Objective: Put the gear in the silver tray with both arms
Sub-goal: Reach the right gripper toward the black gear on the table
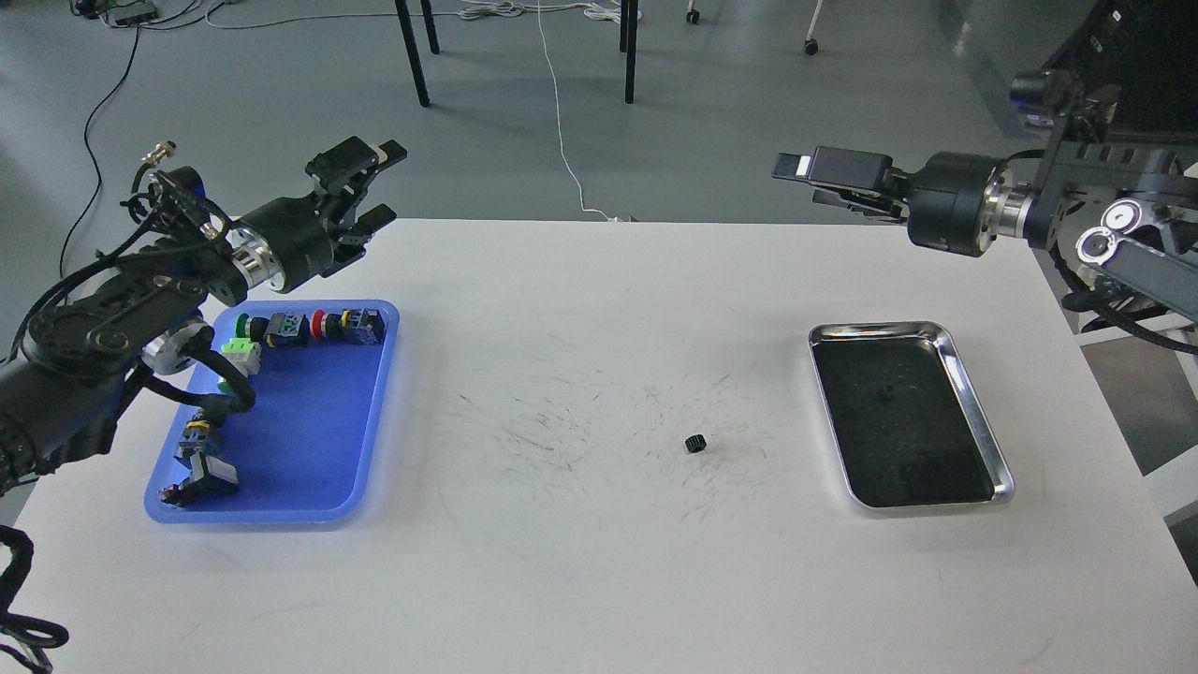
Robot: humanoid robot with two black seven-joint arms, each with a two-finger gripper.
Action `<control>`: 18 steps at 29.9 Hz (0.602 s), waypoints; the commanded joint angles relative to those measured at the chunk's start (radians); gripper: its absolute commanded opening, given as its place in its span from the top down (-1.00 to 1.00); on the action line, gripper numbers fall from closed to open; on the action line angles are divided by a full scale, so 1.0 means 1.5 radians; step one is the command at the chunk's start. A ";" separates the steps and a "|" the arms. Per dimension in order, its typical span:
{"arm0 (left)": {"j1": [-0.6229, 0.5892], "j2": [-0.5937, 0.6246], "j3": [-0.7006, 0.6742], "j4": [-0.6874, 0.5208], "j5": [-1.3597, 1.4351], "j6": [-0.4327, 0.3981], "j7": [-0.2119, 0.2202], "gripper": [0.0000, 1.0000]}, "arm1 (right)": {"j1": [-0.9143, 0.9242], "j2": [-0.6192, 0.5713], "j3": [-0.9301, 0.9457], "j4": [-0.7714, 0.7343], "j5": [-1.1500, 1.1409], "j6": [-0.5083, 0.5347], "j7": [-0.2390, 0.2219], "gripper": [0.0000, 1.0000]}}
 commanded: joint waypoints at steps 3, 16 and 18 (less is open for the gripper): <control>0.002 -0.001 -0.018 0.032 -0.043 -0.013 0.000 -0.97 | 0.021 0.001 -0.017 0.029 -0.088 0.007 0.000 -0.77; 0.002 0.002 -0.029 0.058 -0.066 -0.018 0.000 -0.97 | 0.079 0.029 -0.102 0.089 -0.431 0.077 0.000 -0.82; 0.002 0.005 -0.029 0.058 -0.078 -0.019 0.000 -0.97 | 0.080 0.052 -0.117 0.088 -0.451 0.077 0.000 -0.82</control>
